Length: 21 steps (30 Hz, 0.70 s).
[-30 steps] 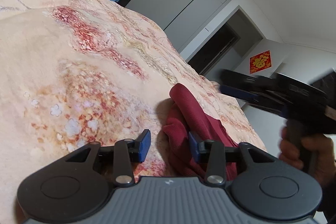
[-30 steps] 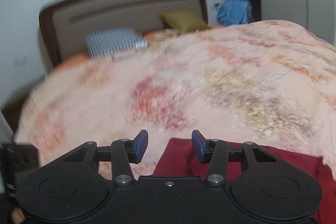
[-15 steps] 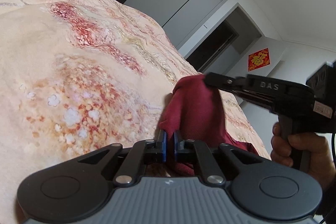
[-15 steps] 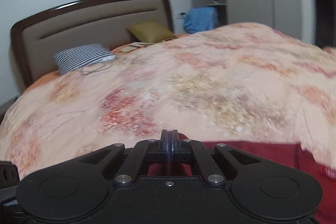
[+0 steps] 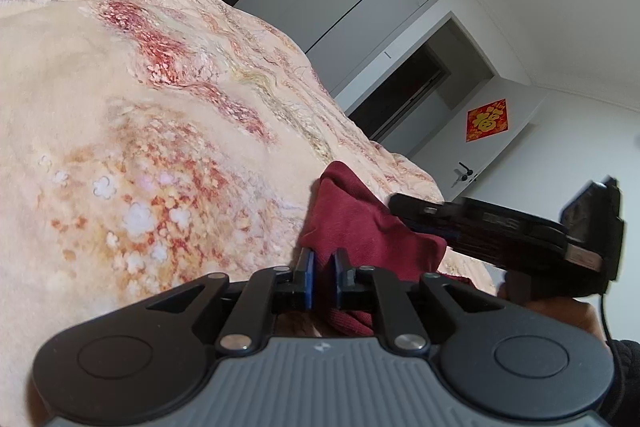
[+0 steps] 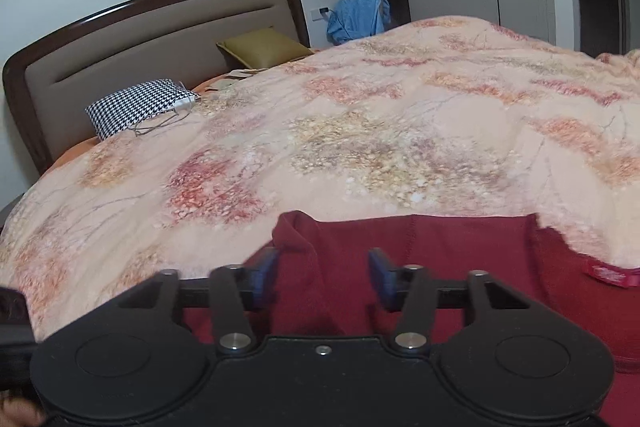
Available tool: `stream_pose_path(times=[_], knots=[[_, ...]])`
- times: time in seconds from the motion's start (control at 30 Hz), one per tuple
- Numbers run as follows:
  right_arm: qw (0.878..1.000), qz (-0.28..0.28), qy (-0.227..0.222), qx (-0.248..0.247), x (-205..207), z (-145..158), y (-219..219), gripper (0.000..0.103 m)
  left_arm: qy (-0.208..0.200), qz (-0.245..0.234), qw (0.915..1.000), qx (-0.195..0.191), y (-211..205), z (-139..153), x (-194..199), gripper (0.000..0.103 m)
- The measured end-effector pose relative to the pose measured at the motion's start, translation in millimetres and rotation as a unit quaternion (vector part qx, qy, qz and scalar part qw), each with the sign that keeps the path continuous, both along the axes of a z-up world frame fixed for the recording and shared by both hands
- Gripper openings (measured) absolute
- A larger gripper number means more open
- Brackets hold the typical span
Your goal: Fold small clothes
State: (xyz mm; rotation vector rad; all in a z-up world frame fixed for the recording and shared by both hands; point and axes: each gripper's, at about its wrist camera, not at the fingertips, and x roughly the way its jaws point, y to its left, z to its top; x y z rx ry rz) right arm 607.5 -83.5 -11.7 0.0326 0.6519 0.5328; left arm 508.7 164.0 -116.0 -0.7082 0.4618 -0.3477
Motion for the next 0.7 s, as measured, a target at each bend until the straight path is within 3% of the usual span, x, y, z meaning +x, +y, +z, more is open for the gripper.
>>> stream_pose_path(times=[0.2,0.3,0.4,0.53,0.63,0.67,0.7], knots=[[0.998,-0.036,-0.018,-0.057,-37,0,-70,0.062,-0.001,-0.001,1.0000,0.000,-1,0,0,0.017],[0.997,-0.057,0.000,-0.048,-25,0,-83,0.062,0.002,0.000,1.0000,0.002,-1,0,1,0.018],[0.999,-0.032,0.001,-0.009,-2,11,-58,0.062,0.001,0.000,1.0000,0.002,-1,0,2,0.018],[0.999,0.029,0.018,-0.003,37,9,11,0.058,0.000,0.000,1.0000,0.001,-1,0,2,0.018],[0.996,0.061,0.055,-0.019,60,-2,61,0.049,0.000,0.000,1.0000,0.002,-1,0,2,0.017],[0.995,0.064,0.069,-0.038,67,-7,74,0.035,-0.001,0.000,1.0000,0.002,-1,-1,2,0.015],[0.994,0.060,0.072,-0.060,71,-12,86,0.007,-0.001,0.000,1.0000,0.002,-1,-1,2,0.015]])
